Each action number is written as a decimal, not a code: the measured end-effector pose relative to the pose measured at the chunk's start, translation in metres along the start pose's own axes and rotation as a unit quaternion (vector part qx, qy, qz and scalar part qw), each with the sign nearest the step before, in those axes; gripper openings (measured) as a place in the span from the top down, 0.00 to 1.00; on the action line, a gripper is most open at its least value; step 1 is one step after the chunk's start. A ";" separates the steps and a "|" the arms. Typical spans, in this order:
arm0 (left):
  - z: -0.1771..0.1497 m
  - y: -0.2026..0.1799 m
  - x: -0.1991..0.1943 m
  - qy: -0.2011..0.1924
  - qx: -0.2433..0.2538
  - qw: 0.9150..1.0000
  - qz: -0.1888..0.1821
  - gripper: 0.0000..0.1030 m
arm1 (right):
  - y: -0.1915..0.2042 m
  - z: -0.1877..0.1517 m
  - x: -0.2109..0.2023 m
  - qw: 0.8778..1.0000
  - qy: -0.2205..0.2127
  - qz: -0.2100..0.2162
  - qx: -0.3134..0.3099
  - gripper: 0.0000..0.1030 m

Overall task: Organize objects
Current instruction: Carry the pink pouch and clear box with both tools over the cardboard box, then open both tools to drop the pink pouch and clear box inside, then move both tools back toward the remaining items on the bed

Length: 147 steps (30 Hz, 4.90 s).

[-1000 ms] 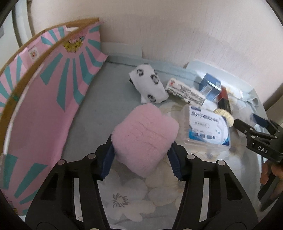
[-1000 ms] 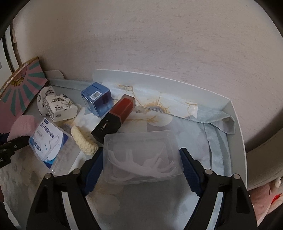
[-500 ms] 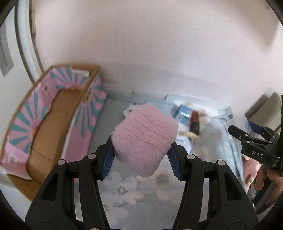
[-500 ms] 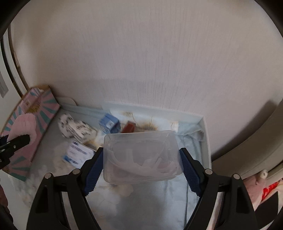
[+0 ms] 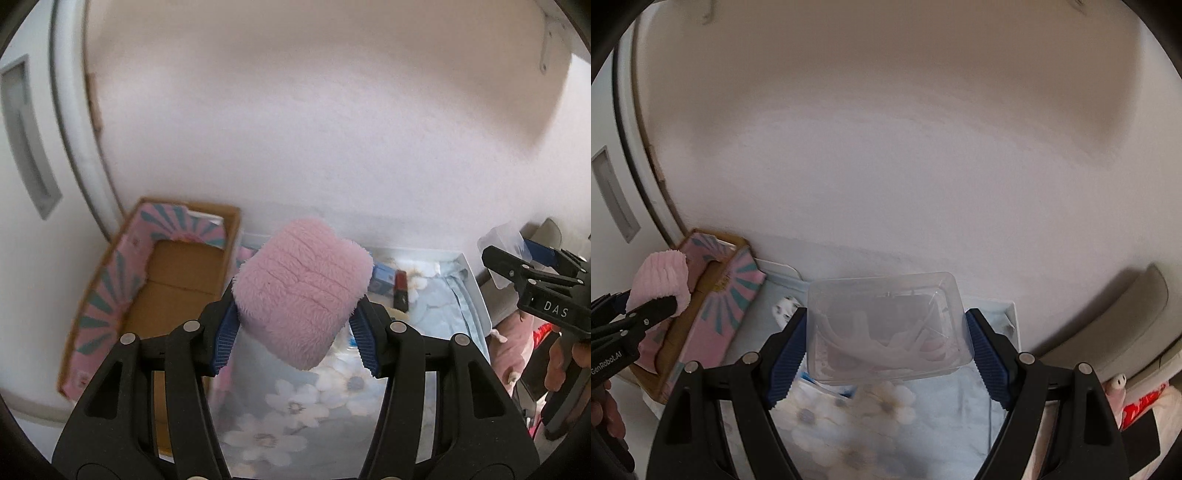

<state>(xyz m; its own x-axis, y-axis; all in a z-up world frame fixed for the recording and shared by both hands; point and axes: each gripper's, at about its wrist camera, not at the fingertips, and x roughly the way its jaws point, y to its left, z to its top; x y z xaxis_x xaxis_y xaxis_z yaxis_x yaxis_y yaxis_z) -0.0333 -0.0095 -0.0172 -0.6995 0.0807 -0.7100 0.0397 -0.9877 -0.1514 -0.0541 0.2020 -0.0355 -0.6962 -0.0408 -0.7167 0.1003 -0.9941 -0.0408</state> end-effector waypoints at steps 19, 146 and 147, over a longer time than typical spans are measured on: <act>0.002 0.129 -0.042 -0.007 -0.066 0.994 0.089 0.50 | 0.158 0.064 0.027 0.986 -0.012 0.128 -0.107 0.23; -0.009 -0.053 0.050 0.041 0.044 0.998 -0.016 0.00 | -0.085 -0.026 -0.020 0.998 0.003 0.011 0.059 0.00; -0.014 -0.056 0.056 0.044 0.041 0.998 -0.013 0.00 | -0.087 -0.030 -0.012 0.998 0.009 0.014 0.055 0.00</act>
<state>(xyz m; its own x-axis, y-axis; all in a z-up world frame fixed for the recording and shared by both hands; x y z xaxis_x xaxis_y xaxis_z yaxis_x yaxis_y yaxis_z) -0.0652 0.0522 -0.0581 -0.6340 0.1152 -0.7647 -0.0397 -0.9924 -0.1165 -0.0331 0.2922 -0.0442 -0.6806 -0.0678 -0.7295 0.0394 -0.9977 0.0559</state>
